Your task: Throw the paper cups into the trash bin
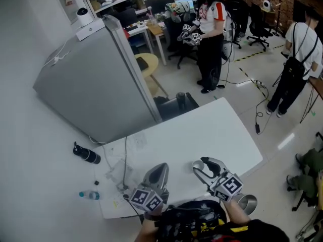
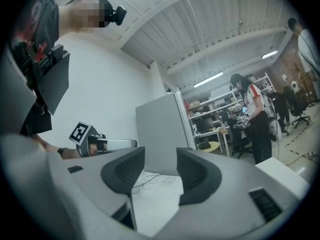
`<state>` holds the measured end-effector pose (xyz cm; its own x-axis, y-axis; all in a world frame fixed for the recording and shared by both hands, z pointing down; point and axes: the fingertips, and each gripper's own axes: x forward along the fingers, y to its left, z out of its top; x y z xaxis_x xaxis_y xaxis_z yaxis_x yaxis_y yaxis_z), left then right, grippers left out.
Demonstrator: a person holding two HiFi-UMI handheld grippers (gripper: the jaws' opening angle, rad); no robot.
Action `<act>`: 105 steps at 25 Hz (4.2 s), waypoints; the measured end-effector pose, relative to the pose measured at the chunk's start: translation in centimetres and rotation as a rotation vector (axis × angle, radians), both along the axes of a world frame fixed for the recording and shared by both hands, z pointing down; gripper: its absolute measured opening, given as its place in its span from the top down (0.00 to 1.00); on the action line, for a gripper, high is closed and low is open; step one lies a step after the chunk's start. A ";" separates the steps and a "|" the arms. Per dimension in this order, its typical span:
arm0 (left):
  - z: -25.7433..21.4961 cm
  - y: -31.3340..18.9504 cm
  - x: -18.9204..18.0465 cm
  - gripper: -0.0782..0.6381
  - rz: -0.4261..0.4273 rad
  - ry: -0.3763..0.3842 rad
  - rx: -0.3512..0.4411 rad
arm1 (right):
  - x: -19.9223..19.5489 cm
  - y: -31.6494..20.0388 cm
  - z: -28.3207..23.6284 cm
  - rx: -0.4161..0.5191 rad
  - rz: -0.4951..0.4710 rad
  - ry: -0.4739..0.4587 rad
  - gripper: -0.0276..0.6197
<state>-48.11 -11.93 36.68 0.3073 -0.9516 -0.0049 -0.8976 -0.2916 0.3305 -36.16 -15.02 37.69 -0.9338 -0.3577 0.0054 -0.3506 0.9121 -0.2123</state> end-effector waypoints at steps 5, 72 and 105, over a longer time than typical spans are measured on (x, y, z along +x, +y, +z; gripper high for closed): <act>0.3 0.6 -1.2 0.89 -0.032 0.007 -0.013 | 0.6 -0.2 2.3 -0.045 0.001 0.051 0.53; 0.2 5.3 -5.0 0.89 -0.201 0.022 -0.016 | -5.3 -3.0 21.6 -0.048 -0.012 0.553 0.45; 0.0 1.1 5.3 0.89 0.230 0.022 -0.005 | 3.8 0.9 0.0 0.037 0.236 0.234 0.45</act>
